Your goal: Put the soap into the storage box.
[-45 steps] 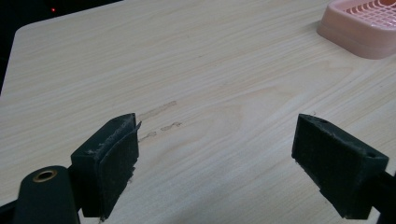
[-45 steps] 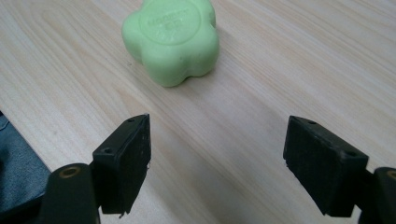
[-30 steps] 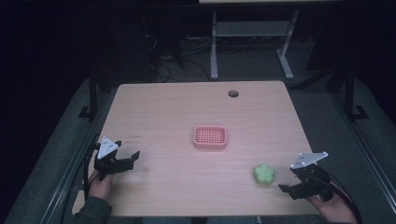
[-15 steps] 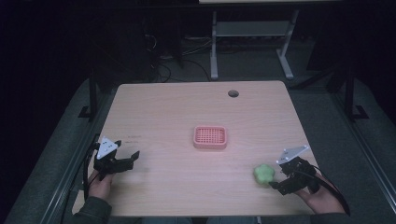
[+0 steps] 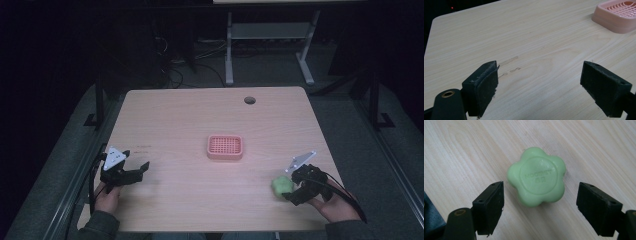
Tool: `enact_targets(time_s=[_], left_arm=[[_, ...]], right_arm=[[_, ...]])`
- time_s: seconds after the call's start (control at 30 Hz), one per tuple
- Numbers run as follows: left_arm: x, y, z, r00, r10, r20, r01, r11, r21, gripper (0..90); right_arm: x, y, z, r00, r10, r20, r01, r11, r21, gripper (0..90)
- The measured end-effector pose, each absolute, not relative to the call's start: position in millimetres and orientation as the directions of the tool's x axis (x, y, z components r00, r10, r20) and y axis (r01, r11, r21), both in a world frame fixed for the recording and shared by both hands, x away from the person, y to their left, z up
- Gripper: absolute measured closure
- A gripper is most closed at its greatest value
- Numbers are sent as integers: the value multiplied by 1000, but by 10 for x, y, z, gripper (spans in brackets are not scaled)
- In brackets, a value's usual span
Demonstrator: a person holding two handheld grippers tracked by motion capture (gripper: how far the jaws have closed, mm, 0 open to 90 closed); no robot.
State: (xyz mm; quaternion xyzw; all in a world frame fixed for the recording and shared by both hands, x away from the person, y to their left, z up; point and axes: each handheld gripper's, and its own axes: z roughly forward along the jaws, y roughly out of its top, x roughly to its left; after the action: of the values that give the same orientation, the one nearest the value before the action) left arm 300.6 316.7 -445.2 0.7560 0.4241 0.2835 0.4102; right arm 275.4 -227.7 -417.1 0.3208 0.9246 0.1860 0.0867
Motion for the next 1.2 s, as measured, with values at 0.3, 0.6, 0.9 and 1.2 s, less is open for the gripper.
enact_targets(time_s=[0.3, 0.6, 0.9, 1.2], left_arm=[[3005, 3170, -4448, 482, 872, 82, 408, -306, 860, 143], [3003, 3169, -4446, 484, 871, 82, 408, -307, 860, 143], [3004, 3164, -4448, 487, 870, 81, 407, -308, 860, 144], [3003, 3165, -4445, 488, 869, 83, 404, -309, 861, 143]], right_arm=[[2818, -2179, -4194, -786, 617, -45, 561, 742, 368, 207], [2873, -2114, -4222, -793, 608, -46, 560, 755, 341, 200], [2915, -2037, -4282, -799, 599, -52, 558, 772, 305, 194], [2949, -1978, -4348, -806, 590, -53, 556, 785, 273, 196]])
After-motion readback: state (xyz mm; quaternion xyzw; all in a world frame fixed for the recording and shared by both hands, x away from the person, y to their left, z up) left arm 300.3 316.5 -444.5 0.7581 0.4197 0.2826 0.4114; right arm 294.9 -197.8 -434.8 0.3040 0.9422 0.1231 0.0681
